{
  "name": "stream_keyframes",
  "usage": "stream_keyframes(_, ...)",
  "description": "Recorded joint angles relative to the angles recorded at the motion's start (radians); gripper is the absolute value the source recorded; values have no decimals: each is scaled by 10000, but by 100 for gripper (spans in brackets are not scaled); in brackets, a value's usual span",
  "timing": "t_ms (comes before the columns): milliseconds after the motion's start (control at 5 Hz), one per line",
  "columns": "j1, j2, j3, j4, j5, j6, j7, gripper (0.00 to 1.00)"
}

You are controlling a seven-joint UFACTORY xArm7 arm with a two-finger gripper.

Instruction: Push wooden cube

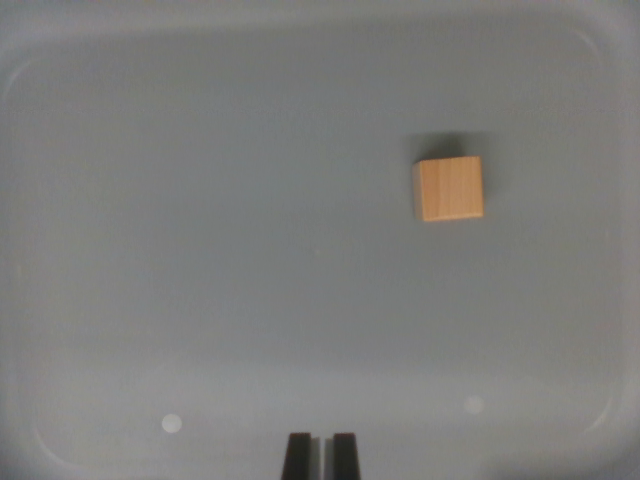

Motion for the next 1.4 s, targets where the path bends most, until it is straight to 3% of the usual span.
stream_keyframes(1400,-18,47,-27,-143,0,-202,-62,0)
